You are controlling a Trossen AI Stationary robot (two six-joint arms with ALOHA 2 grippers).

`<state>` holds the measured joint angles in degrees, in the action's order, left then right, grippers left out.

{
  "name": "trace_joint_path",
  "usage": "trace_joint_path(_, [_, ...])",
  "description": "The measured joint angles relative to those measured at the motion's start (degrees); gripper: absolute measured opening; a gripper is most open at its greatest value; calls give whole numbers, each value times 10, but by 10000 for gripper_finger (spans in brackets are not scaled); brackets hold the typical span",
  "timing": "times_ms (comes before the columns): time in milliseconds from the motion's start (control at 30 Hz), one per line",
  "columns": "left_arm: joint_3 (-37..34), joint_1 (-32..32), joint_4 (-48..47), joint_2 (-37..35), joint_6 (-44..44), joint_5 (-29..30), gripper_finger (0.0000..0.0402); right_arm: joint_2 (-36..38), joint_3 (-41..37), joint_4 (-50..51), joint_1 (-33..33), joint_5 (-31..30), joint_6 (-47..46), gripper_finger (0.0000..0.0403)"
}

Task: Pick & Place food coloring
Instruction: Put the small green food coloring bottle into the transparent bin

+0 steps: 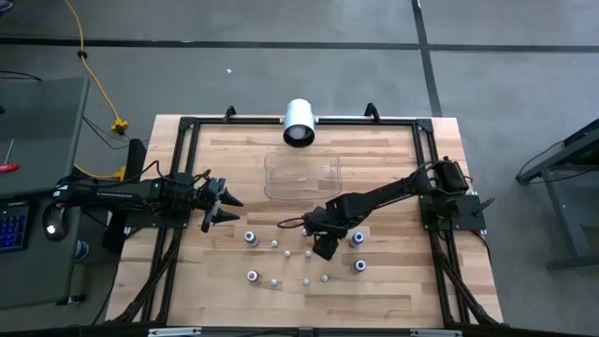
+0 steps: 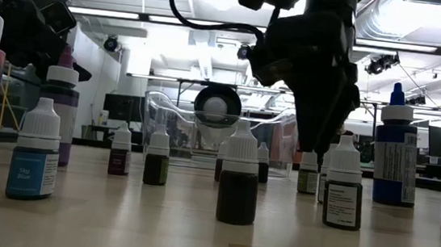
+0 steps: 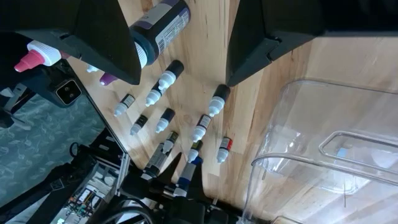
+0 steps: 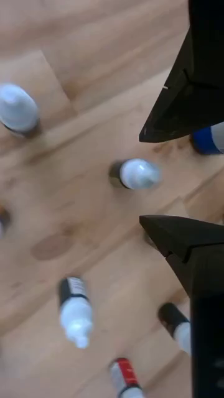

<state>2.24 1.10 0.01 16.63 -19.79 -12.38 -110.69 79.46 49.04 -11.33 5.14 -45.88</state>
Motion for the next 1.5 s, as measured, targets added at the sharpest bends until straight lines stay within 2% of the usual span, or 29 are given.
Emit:
trace_joint_path(567, [0,0,0,0,0,0,234,-4,0,-2,0,-16,-3,193])
trace_joint_path(1133, [0,0,0,0,0,0,234,-7,0,0,-4,8,-6,192])
trace_joint_path(1267, [0,0,0,0,0,0,234,-7,0,0,-4,8,-6,175])
trace_joint_path(1500, [0,0,0,0,0,0,234,-7,0,0,-4,13,-2,118])
